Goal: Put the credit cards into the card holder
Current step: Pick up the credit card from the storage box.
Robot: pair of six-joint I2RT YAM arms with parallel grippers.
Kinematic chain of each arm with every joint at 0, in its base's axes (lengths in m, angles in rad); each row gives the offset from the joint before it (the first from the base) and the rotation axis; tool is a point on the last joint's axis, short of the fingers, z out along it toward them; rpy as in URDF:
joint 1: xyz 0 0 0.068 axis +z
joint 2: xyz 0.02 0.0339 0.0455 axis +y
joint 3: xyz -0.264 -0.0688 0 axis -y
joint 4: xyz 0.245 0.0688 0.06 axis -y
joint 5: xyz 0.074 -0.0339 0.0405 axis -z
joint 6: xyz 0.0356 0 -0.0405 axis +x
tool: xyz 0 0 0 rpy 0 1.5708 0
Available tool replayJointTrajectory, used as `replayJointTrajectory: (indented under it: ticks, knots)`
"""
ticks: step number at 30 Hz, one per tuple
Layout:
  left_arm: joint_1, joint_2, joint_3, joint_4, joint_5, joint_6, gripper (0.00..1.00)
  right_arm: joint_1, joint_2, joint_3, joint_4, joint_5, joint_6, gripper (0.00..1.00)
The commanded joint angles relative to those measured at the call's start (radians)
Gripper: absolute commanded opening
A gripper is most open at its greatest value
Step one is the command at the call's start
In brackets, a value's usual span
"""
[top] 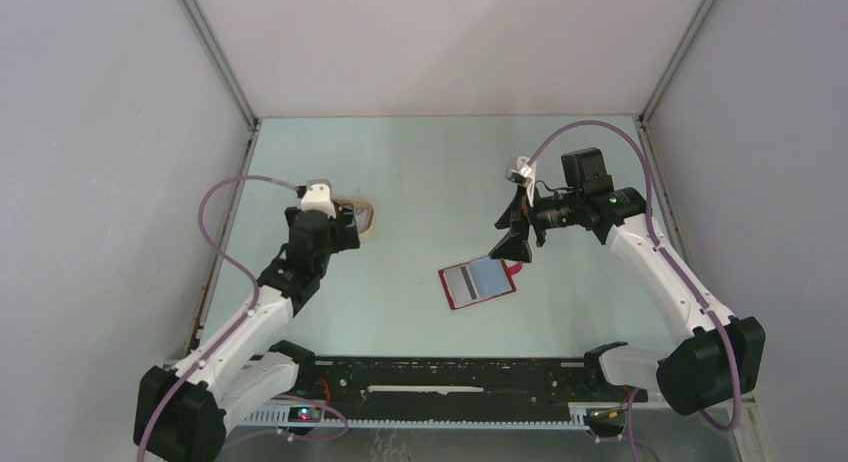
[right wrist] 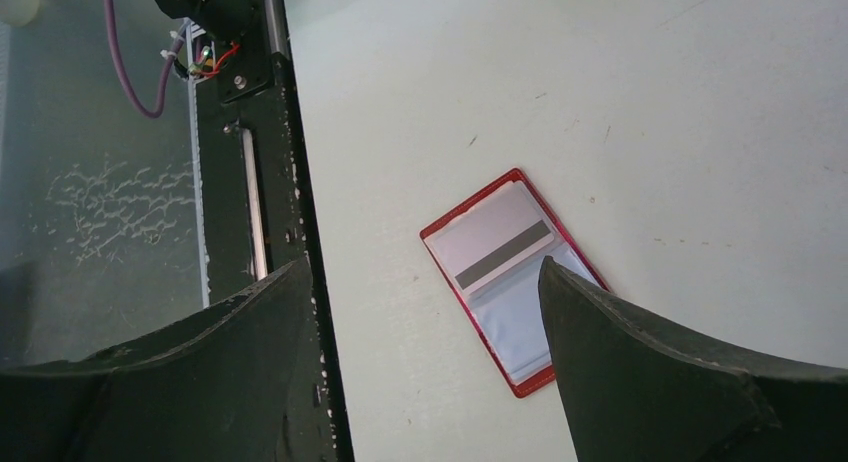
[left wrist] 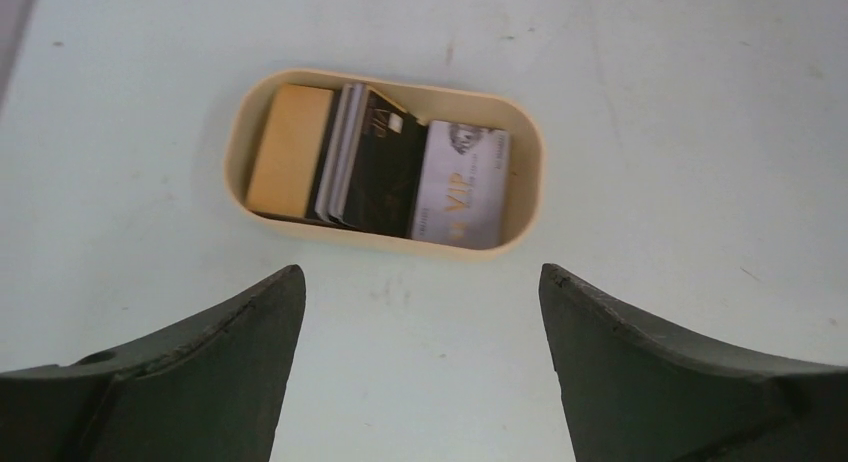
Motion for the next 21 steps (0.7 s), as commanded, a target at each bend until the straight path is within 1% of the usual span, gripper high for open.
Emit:
replayJointTrajectory:
  ticks: [1,5,6,7,13,21]
  knots:
    - [0.045,0.059,0.110,-0.019,-0.067,0.086,0.92,0.003,-0.003,0.012,0.003,0.008,-0.017,0.93]
    - [0.055,0.129,0.186,-0.086,-0.136,0.100,0.95,0.003,0.005,0.013,0.004,0.022,-0.019,0.93]
    - [0.055,0.142,0.199,-0.097,-0.149,0.103,0.99,0.003,0.009,0.012,0.003,0.029,-0.020,0.93]
    - [0.055,0.152,0.207,-0.102,-0.161,0.106,1.00,0.003,0.014,0.013,0.003,0.037,-0.020,0.93]
    - [0.060,0.195,0.223,-0.110,-0.212,0.133,1.00,0.002,0.059,0.013,0.008,0.086,-0.016,0.92]
    - [0.089,0.255,0.209,-0.102,-0.221,0.164,1.00,-0.001,0.092,0.012,0.013,0.115,-0.015,0.92]
